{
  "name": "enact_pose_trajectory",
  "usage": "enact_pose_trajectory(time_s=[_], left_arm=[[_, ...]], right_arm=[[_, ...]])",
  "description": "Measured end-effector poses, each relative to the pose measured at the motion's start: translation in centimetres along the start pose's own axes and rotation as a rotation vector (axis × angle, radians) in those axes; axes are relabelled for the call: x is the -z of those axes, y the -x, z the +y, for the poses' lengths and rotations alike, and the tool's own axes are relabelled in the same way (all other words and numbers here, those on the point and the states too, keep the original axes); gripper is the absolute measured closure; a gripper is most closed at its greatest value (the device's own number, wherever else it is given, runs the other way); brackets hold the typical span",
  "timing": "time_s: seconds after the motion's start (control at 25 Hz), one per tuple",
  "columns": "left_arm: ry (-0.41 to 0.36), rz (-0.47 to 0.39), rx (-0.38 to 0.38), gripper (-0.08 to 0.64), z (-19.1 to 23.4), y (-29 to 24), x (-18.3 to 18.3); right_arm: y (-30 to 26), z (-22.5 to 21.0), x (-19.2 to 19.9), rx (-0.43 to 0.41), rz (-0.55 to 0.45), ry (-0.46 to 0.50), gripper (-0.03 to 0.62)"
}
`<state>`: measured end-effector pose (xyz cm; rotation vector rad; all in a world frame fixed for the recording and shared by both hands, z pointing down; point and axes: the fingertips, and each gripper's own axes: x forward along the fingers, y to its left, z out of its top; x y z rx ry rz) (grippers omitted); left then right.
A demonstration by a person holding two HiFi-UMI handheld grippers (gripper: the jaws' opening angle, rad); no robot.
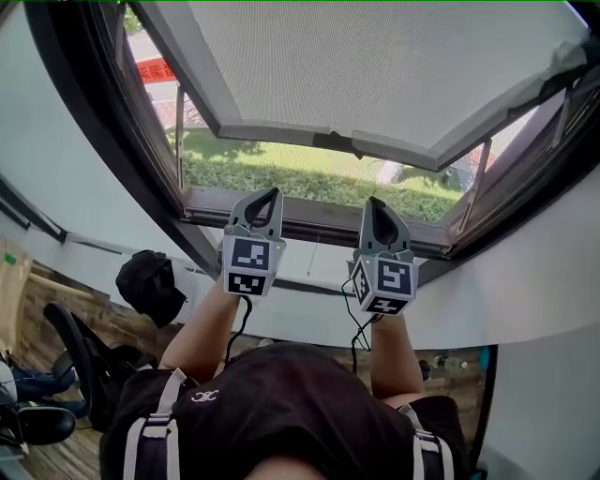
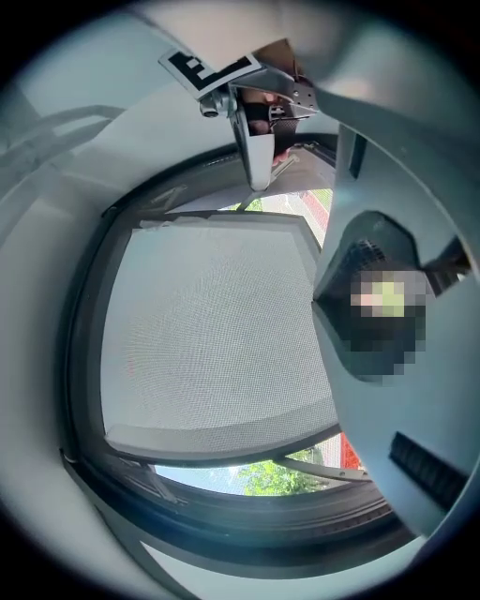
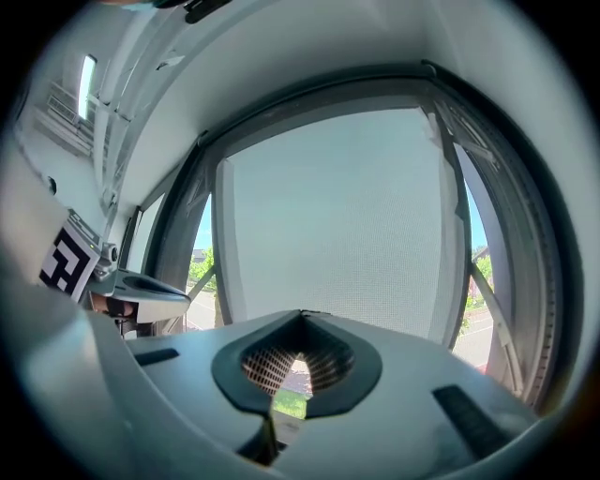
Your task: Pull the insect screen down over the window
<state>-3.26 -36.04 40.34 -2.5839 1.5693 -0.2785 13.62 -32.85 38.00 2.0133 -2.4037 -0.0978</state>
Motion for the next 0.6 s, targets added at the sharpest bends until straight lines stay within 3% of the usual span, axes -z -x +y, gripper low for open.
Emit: enact_pose_trajectory(time_s=[0.6], left_arm=[[0.048,-0.019,0.029,0.546,-1.08,-0.24,-0.74]], right_arm=[[-0.05,-0.41,0.46,0.017,0.005,0.013,0.589]])
